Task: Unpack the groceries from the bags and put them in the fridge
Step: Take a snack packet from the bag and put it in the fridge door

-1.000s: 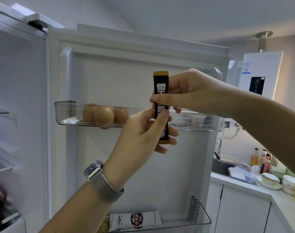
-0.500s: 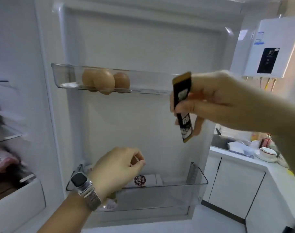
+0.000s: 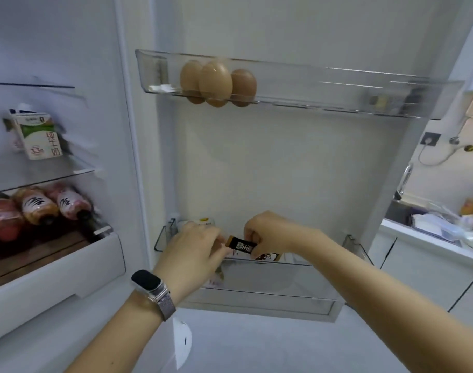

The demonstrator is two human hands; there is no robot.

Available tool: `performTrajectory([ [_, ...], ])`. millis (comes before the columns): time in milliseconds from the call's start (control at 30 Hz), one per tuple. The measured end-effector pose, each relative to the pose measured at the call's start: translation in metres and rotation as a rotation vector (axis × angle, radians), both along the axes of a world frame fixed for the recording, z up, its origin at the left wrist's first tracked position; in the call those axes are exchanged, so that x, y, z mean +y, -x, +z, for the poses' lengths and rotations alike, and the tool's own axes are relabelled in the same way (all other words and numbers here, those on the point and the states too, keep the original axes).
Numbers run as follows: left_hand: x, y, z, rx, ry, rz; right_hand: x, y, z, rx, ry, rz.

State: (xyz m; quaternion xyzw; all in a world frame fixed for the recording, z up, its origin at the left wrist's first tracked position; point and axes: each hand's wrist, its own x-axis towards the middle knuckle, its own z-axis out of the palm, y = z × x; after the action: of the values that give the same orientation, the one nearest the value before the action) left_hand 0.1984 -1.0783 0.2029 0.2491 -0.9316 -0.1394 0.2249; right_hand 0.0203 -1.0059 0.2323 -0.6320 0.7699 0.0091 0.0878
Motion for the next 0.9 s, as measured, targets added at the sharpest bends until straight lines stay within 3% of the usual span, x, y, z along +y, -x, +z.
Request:
performTrajectory([
  [133, 0.001, -0.022, -0.001, 0.065, 0.078, 0.008, -0.017, 0.006, -0.021, 0.039, 0.011, 0.011],
  [500, 0.011, -0.048, 0.001, 0.177, -0.011, 0.033, -0.022, 0.005, -0.038, 0.077, -0.075, -0.128],
  [700, 0.028, -0.034, 0.008, 0.157, -0.032, -0.108, 0.029, 0.010, 0.001, -0.082, 0.323, -0.316],
  [833, 0.060, -0.013, 0.001, 0.094, -0.138, -0.383, 0.118, -0.012, 0.004, -0.188, 0.749, -0.464],
  [900, 0.078, 0.005, -0.011, 0.018, -0.128, -0.496, 0.160, -0.023, -0.016, -0.170, 0.800, -0.550],
])
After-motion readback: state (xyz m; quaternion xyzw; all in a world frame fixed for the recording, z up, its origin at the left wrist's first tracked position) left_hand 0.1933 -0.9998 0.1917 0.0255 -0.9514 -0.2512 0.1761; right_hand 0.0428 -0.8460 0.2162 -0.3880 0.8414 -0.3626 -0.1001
